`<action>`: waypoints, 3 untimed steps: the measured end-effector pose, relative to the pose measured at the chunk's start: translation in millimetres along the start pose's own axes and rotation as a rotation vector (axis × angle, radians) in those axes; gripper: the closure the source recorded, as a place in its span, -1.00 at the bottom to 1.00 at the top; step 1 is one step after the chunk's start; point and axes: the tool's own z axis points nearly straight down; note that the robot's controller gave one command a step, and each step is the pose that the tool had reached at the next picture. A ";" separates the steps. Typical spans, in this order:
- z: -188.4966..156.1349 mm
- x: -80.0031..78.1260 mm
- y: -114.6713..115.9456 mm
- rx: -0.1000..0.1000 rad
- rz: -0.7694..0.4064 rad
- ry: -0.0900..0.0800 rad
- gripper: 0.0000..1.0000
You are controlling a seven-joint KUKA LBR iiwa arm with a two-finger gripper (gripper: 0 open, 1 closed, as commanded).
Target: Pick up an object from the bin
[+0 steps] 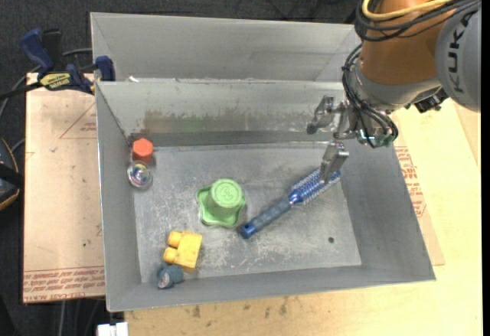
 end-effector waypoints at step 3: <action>111.1 -3.3 -59.4 0.005 -0.744 -0.011 -1.00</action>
Offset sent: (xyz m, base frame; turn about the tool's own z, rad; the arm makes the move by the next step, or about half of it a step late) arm -0.0077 -0.0540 -0.1535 -0.3573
